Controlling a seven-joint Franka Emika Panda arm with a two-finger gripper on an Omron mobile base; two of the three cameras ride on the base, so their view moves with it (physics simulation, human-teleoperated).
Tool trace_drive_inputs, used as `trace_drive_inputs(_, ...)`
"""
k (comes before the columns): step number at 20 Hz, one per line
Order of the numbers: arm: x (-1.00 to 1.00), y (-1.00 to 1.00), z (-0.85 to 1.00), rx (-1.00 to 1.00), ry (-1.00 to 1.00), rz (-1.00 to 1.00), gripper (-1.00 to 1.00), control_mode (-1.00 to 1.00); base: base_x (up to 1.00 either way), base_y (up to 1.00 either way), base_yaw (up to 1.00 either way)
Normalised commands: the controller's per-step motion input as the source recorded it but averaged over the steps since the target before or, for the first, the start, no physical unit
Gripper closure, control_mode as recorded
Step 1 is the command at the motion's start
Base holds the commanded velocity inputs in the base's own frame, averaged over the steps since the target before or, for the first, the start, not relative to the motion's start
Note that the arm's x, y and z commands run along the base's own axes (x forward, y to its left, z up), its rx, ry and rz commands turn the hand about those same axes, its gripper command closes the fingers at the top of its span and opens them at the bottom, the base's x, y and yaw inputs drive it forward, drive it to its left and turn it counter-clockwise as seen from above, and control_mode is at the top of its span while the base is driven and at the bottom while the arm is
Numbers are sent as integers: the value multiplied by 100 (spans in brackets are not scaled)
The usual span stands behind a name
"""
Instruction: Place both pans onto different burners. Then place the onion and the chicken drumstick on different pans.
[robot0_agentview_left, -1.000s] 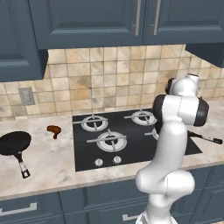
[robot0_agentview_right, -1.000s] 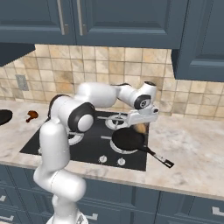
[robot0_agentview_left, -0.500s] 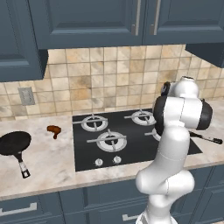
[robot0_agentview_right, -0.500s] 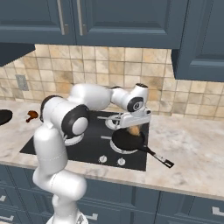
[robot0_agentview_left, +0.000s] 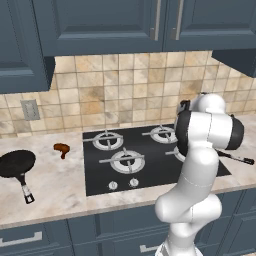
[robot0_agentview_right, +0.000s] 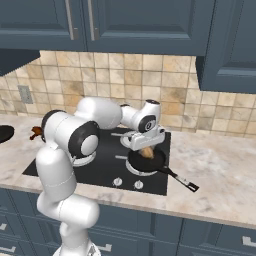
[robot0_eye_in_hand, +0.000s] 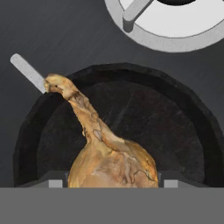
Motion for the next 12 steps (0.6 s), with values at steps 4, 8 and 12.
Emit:
trace_drive_inputs(4,0,2,-14,0,0,7,100,-100,0,0,0)
trace_drive_inputs(8,0,0,-5,0,0,7,100,-100,0,0,0)
trace_drive_inputs(12,0,0,-7,0,0,6,100,-100,0,0,0)
